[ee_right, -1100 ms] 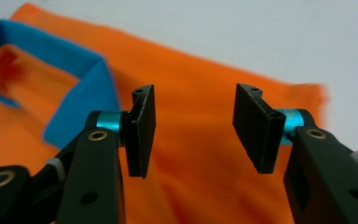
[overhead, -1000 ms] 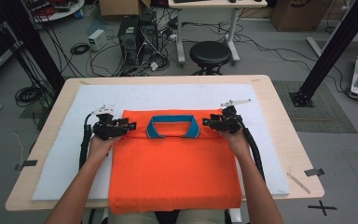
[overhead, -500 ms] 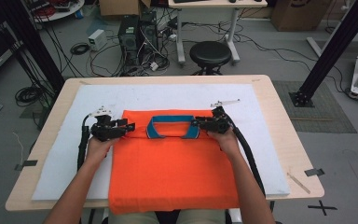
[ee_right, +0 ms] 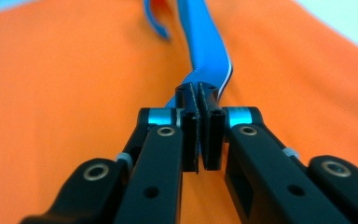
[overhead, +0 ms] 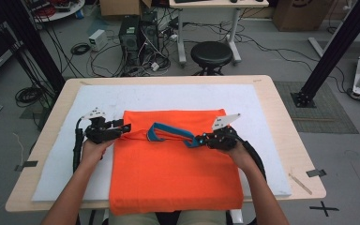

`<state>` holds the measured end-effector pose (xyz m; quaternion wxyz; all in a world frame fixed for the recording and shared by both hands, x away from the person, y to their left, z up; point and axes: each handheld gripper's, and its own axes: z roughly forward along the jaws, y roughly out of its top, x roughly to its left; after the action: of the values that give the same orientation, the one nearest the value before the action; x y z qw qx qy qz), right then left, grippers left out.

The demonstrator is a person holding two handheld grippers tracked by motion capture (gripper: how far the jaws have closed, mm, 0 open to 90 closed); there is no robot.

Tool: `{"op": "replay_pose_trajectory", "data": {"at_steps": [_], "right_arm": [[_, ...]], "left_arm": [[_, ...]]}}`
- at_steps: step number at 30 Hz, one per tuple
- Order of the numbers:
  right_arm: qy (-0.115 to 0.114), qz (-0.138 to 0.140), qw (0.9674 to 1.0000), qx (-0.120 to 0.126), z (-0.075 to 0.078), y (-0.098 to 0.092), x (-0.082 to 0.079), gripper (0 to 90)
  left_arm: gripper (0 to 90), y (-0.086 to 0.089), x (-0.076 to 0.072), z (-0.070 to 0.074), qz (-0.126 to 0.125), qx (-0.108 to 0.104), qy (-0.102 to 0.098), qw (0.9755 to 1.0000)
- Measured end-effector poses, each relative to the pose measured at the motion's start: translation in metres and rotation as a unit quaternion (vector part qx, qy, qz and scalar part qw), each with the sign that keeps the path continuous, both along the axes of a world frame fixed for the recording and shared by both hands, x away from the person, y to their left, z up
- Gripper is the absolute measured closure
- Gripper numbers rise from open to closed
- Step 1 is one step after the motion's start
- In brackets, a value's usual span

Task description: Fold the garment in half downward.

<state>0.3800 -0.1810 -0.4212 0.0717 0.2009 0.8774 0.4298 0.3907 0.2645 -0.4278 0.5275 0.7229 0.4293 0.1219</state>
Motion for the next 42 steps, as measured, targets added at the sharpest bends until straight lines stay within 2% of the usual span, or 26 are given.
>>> {"op": "replay_pose_trajectory", "data": {"at_steps": [1, 2, 4, 5, 6, 7, 8, 9, 11, 13, 14, 15, 17, 18, 21, 25, 27, 29, 31, 32, 34, 36, 37, 39, 40, 42], "right_arm": [[-0.004, 0.011, 0.9999, -0.006, -0.002, -0.002, -0.004, 90.0], [-0.018, 0.016, 0.9996, -0.015, -0.003, -0.003, -0.007, 90.0], [-0.015, 0.014, 0.9996, -0.020, -0.004, -0.008, -0.013, 90.0], [-0.009, 0.010, 0.9998, -0.015, -0.004, -0.012, -0.015, 88.1], [-0.010, -0.006, 0.9999, 0.003, -0.002, -0.016, -0.014, 77.2], [0.004, -0.030, 0.9989, 0.036, 0.001, -0.020, -0.012, 71.7], [0.018, -0.053, 0.9960, 0.070, 0.004, -0.024, -0.008, 70.9], [0.015, -0.074, 0.9928, 0.093, 0.008, -0.025, -0.006, 67.2], [0.013, -0.119, 0.9876, 0.101, 0.015, -0.021, 0.000, 65.2], [0.008, -0.144, 0.9852, 0.093, 0.017, -0.009, 0.007, 65.0], [0.006, -0.148, 0.9852, 0.087, 0.017, -0.002, 0.010, 65.0], [0.001, -0.146, 0.9860, 0.080, 0.015, 0.005, 0.013, 65.0], [0.005, -0.140, 0.9890, 0.048, 0.010, 0.020, 0.017, 65.1], [0.018, -0.124, 0.9916, 0.031, 0.006, 0.029, 0.019, 65.9], [0.036, -0.073, 0.9966, -0.011, -0.003, 0.042, 0.016, 70.1], [0.044, -0.018, 0.9975, -0.051, -0.012, 0.043, 0.005, 75.0], [0.033, 0.001, 0.9967, -0.075, -0.017, 0.041, -0.001, 76.5], [0.017, 0.005, 0.9973, -0.071, -0.018, 0.036, -0.008, 76.5], [0.017, -0.002, 0.9980, -0.060, -0.017, 0.029, -0.010, 73.0], [0.020, -0.016, 0.9986, -0.045, -0.015, 0.025, -0.010, 69.9], [0.022, -0.051, 0.9985, 0.001, -0.011, 0.011, -0.012, 64.2], [0.019, -0.098, 0.9940, 0.044, -0.004, -0.005, -0.014, 60.1], [0.011, -0.122, 0.9908, 0.056, -0.002, -0.013, -0.016, 59.4], [-0.003, -0.169, 0.9836, 0.063, 0.001, -0.028, -0.020, 53.9], [-0.002, -0.186, 0.9802, 0.067, 0.001, -0.034, -0.021, 49.6], [-0.006, -0.221, 0.9739, 0.051, -0.001, -0.046, -0.022, 47.6]], "left_arm": [[45.9, 0.001, -0.001, 0.000, 0.002, -0.002, 0.000, 1.0000], [45.9, 0.002, -0.002, 0.001, 0.004, -0.003, 0.001, 1.0000], [45.8, 0.004, -0.003, 0.000, 0.011, 0.003, 0.005, 0.9999], [45.8, 0.005, -0.004, 0.000, 0.013, 0.008, 0.008, 0.9999], [45.8, 0.006, -0.003, -0.001, 0.017, 0.009, 0.010, 0.9998], [45.8, 0.007, -0.002, -0.001, 0.019, 0.009, 0.009, 0.9997], [45.8, 0.007, -0.002, -0.002, 0.022, 0.005, 0.010, 0.9997], [45.8, 0.007, -0.002, -0.002, 0.023, 0.002, 0.009, 0.9997], [45.8, 0.007, -0.002, -0.001, 0.024, 0.001, 0.008, 0.9997], [45.8, 0.008, -0.001, -0.002, 0.025, 0.000, 0.008, 0.9996], [45.9, 0.008, -0.001, -0.003, 0.027, 0.000, 0.009, 0.9996], [45.9, 0.009, 0.000, -0.003, 0.028, -0.001, 0.010, 0.9995], [45.9, 0.009, 0.000, -0.003, 0.029, 0.002, 0.009, 0.9995], [45.9, 0.009, 0.000, -0.003, 0.028, 0.001, 0.011, 0.9995], [45.9, 0.009, 0.000, -0.003, 0.027, 0.002, 0.013, 0.9995], [45.9, 0.008, -0.001, -0.003, 0.025, 0.006, 0.019, 0.9995], [45.9, 0.007, -0.002, -0.002, 0.022, 0.008, 0.024, 0.9994], [45.8, 0.006, -0.004, -0.002, 0.022, 0.012, 0.028, 0.9993], [45.8, 0.005, -0.007, -0.003, 0.022, 0.017, 0.030, 0.9992], [45.9, 0.005, -0.009, -0.004, 0.023, 0.022, 0.031, 0.9990], [46.3, 0.004, -0.013, -0.008, 0.028, 0.031, 0.038, 0.9984], [48.8, 0.004, -0.016, -0.013, 0.032, 0.038, 0.048, 0.9976], [50.2, 0.003, -0.017, -0.015, 0.036, 0.044, 0.053, 0.9969], [51.6, 0.002, -0.021, -0.018, 0.048, 0.056, 0.058, 0.9956], [52.4, 0.002, -0.023, -0.018, 0.052, 0.061, 0.057, 0.9952], [52.5, 0.001, -0.026, -0.018, 0.063, 0.076, 0.053, 0.9937]]}}
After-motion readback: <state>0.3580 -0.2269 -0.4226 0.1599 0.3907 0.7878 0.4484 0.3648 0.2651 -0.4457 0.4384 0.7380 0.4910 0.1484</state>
